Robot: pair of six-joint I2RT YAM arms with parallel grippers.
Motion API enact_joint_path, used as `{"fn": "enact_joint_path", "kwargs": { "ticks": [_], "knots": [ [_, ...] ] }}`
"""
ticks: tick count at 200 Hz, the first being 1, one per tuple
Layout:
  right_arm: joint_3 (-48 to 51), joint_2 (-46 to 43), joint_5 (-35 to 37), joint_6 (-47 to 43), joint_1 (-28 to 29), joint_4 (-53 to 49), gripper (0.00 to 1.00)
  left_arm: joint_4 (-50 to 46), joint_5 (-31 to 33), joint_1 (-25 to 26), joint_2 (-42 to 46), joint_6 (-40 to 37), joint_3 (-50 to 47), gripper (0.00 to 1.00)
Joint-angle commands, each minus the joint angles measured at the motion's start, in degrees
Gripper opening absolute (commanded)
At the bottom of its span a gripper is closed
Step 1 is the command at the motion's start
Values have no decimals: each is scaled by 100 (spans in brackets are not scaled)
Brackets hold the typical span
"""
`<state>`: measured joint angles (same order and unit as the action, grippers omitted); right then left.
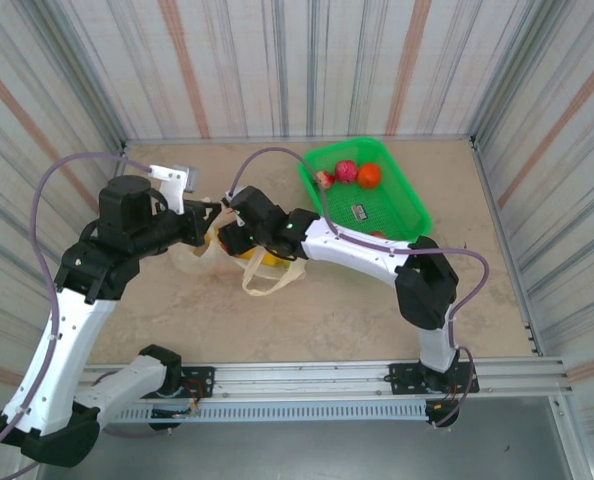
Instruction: Place the fake fruits into the plastic bag and tie a complex knot
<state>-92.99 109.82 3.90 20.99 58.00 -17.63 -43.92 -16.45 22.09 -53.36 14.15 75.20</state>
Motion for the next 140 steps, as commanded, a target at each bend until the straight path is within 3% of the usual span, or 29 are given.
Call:
{"fn": "enact_joint_path", "kwargs": {
  "ticks": [1, 36, 93, 140],
  "knots": [
    [412, -606, -619, 68, -132, 333, 69, -29, -55, -64, -4, -112, 153, 0],
    [1406, -1499, -1554, 172, -398, 1142, 56, -18, -131, -64, 36, -113, 109, 0],
    [2591, -2722, -2521, 10, -864, 1687, 55, -18, -253, -73, -14, -97, 48, 0],
    [3114, -3717, -2476, 84, -1788, 1339, 57, 24, -359, -73, -58, -37, 29, 0]
  ]
}}
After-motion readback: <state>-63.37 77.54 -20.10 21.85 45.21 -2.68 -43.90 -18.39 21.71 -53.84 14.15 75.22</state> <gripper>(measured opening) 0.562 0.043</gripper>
